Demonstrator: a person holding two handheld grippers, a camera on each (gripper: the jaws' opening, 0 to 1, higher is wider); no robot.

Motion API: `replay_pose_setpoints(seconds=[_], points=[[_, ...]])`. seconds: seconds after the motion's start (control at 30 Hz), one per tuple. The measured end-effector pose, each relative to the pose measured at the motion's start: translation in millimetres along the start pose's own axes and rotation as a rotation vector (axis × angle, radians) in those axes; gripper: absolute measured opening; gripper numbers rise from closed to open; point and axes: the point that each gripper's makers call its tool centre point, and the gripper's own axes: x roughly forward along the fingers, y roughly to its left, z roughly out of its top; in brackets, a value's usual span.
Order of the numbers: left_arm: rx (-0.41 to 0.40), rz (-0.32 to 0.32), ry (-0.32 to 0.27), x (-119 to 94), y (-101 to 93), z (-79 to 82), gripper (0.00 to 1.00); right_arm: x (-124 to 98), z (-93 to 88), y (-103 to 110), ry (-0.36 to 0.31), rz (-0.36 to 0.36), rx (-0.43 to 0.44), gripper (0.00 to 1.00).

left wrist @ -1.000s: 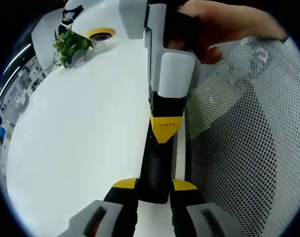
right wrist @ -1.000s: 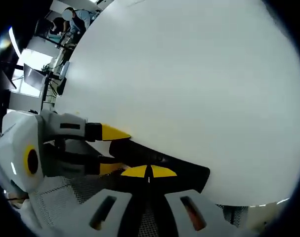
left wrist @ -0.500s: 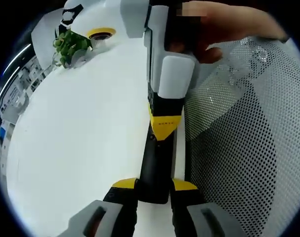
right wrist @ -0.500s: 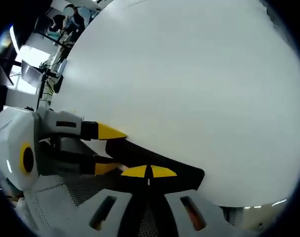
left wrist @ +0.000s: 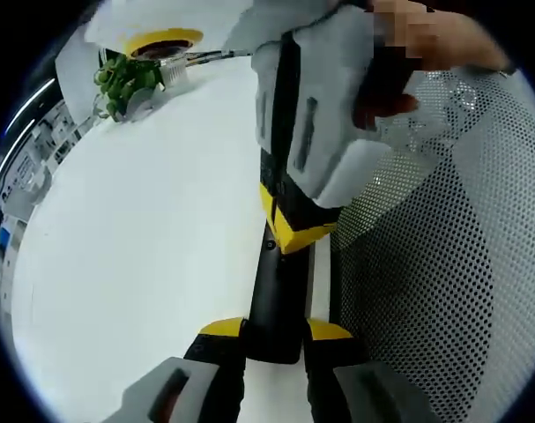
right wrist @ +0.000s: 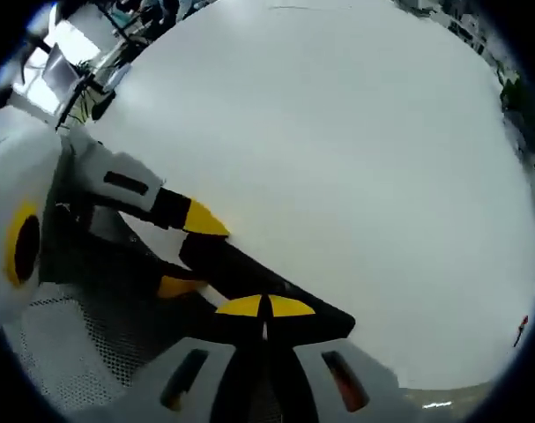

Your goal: Press the specified remote control buttons in sequence, fully releasing each button before pressing the next.

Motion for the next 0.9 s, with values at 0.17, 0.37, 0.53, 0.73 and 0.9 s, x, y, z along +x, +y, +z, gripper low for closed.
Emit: replay_pose_setpoints(seconds=[0.17, 0.37, 0.53, 0.73, 0.9], points=[[0.0, 0.001, -0.003, 0, 0.0, 0.1, 0.25, -2, -2.6, 0, -0.035, 0.026, 0.065, 0.0], [0.0, 0.0, -0.004, 0, 0.0, 0.1, 0.25, -4, -2.6, 0, -0.035, 0.077, 0.144, 0.0], [-0.001, -0.001, -0.007, 0, 0.3, 0.0, 0.25, -4, -5.0, -2, -0.014, 0.108, 0.193, 0.0], [-0.002, -0.001, -0.008, 0, 0.4, 0.1, 0.25, -3, -9.7, 1, 0.014, 0.121, 0.191, 0.0], [-0.003, -0.001, -0.009, 0, 0.2, 0.5, 0.25, -2, -11.3, 3, 0.025, 0.13, 0.186, 0.0]])
